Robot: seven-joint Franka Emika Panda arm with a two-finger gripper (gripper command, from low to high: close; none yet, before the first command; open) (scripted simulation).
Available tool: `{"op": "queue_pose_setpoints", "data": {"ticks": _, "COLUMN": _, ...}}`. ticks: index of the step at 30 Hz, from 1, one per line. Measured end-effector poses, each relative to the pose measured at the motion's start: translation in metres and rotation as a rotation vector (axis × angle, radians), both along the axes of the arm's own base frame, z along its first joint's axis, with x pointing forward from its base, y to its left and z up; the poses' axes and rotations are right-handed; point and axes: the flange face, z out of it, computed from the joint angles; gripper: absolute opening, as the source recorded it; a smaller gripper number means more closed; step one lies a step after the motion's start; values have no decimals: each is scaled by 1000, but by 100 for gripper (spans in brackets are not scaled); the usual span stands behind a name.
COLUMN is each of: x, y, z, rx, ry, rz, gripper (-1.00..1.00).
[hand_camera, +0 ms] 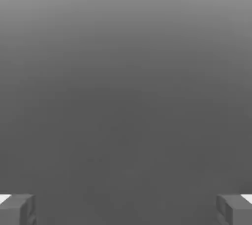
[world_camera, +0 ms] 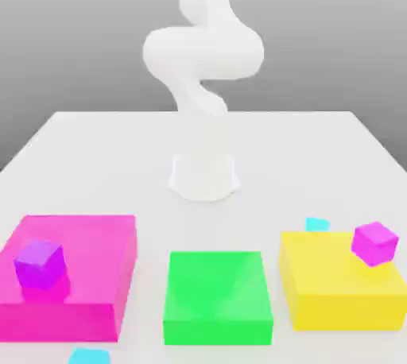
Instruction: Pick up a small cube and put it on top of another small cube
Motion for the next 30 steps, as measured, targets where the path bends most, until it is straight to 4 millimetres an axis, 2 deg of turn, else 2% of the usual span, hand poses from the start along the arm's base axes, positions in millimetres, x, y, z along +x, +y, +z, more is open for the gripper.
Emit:
{"op": "queue_pose_setpoints", "data": {"ticks": 7, "x": 81, "y": -31, "z": -92, "rx": 30, "ry": 173, "rz": 1, "gripper": 0}}
{"op": "queue_pose_setpoints", "data": {"ticks": 11, "x": 115, "y": -49, "z": -151, "rx": 42, "ry": 268, "rz": -5, "gripper": 0}}
{"op": "queue_pose_setpoints", "data": {"ticks": 15, "x": 141, "y": -67, "z": -216, "rx": 49, "ry": 362, "rz": -16, "gripper": 0}}
{"op": "queue_pose_setpoints", "data": {"ticks": 19, "x": 158, "y": -89, "z": -283, "rx": 51, "ry": 456, "rz": -34, "gripper": 0}}
{"op": "queue_pose_setpoints", "data": {"ticks": 23, "x": 165, "y": -107, "z": -352, "rx": 46, "ry": 550, "rz": -49, "gripper": 0}}
{"op": "queue_pose_setpoints", "data": {"ticks": 30, "x": 154, "y": -141, "z": -473, "rx": 22, "ry": 715, "rz": -77, "gripper": 0}}
